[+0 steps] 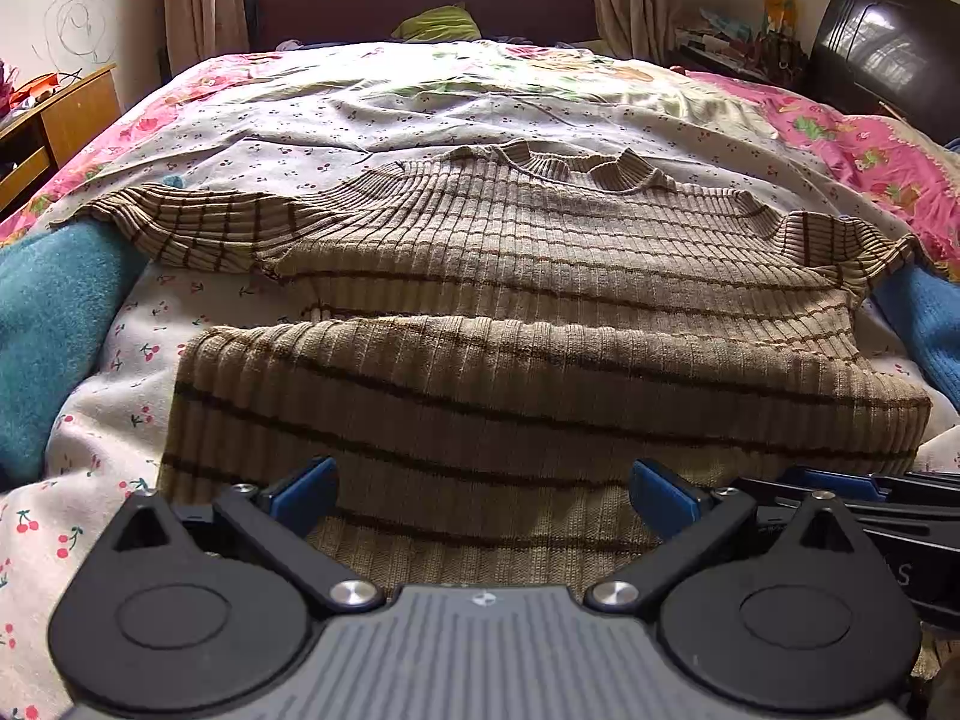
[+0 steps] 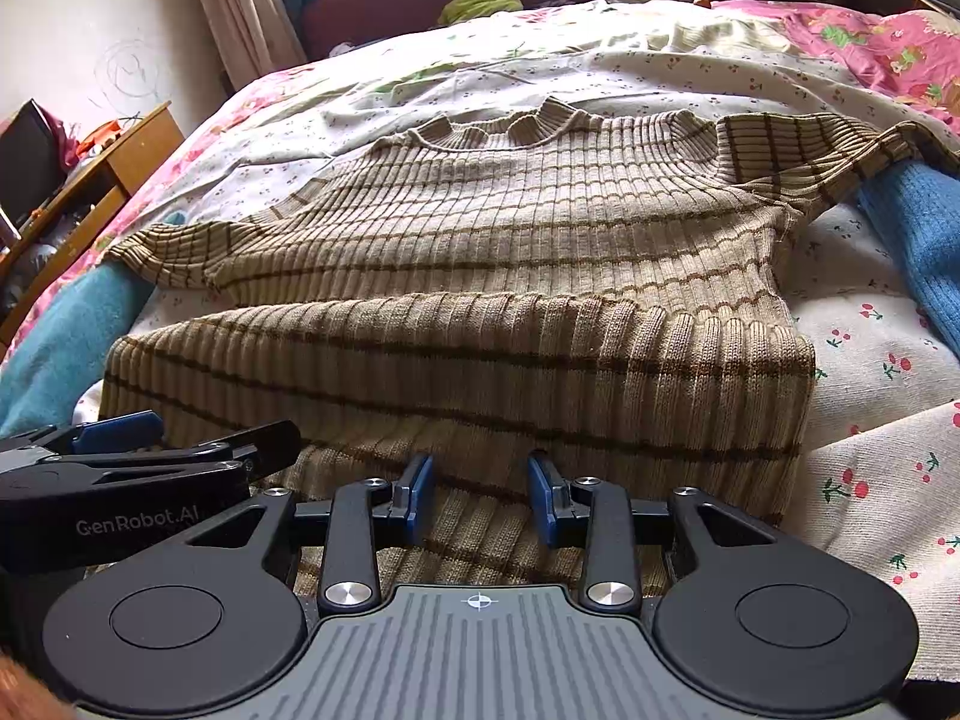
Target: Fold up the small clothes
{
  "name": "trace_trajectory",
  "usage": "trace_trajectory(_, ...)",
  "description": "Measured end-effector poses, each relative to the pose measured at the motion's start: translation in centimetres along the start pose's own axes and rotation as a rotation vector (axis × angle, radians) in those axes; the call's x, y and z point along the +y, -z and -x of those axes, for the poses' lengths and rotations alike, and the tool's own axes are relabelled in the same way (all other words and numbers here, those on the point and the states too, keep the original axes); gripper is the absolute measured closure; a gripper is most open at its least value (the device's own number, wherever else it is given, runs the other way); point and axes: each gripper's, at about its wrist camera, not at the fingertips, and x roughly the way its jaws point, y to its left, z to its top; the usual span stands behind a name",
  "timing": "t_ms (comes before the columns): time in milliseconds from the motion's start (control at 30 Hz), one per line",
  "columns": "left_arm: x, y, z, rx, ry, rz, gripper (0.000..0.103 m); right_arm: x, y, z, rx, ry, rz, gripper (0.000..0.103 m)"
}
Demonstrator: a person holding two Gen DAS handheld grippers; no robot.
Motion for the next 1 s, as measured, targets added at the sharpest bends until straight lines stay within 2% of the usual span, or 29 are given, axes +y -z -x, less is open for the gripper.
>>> trace_trajectory(533, -0.1, 0.1, 0.1, -0.003, 0.004, 0.001, 0.000, -0.1, -0.1, -0.1, 0.002, -0.001, -0.001, 0.069)
trace_trajectory(833, -0.1, -0.5, 1.0, -0.051, 0.037, 0.008, 0.000, -0.5, -0.3, 0.3, -0.022, 0.004, -0.022, 0.069)
trace_trajectory(1000, -0.2, -0.4, 0.6, -0.030, 0.033, 0.001, 0.000, -0.4, -0.3, 0.1, -0.019, 0.006, -0.020, 0.069)
